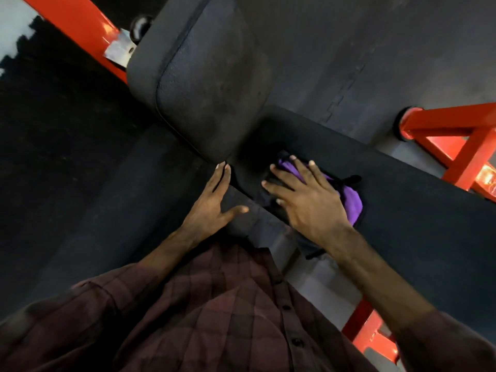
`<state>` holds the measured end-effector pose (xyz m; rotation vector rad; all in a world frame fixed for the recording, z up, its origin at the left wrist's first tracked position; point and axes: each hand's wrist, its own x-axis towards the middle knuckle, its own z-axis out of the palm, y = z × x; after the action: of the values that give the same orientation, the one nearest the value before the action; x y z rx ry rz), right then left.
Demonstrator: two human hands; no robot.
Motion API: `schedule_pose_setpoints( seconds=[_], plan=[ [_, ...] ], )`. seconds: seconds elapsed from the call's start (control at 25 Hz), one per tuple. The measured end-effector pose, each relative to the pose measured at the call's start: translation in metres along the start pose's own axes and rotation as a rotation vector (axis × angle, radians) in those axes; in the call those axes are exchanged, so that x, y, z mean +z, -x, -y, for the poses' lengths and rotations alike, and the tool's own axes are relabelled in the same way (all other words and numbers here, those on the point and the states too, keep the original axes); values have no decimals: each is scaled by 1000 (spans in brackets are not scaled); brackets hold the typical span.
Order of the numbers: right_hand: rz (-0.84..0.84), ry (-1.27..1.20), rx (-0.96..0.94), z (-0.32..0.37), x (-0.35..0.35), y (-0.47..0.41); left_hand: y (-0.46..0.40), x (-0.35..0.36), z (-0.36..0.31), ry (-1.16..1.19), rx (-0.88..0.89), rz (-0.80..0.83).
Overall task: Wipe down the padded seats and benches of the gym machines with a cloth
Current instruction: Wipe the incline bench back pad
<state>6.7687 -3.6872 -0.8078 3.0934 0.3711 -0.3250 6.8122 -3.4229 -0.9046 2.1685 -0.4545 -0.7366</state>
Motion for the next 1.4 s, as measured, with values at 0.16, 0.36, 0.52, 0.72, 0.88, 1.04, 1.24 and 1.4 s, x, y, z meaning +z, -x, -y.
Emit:
schedule_pose_setpoints(
  seconds=[0.16, 0.36, 0.52, 0.72, 0.88, 1.04, 1.24, 1.4],
  plan=[
    [11, -40, 183, 34, 10, -54, -1, -2, 2, -38, 21, -13],
    [0, -29, -94, -1, 8, -29, -2, -13, 3, -95, 23, 54],
    [35, -69, 319, -13, 8, -121, -1, -4, 0, -65, 9, 14],
    [5, -82, -74, -36, 22, -95, 3, 5, -17, 32, -100, -9],
    [104, -80, 282, -32, 9, -146, 4, 0, -14, 23, -76, -12],
    [196, -33, 67, 12, 17, -134, 6, 4, -9, 28, -57, -49],
    [189, -46, 114, 8, 14, -123, 18, 2, -5, 63, -19, -57],
    [293, 28, 45, 78, 23, -119, 23, 3, 8, 148, -22, -87]
  ],
)
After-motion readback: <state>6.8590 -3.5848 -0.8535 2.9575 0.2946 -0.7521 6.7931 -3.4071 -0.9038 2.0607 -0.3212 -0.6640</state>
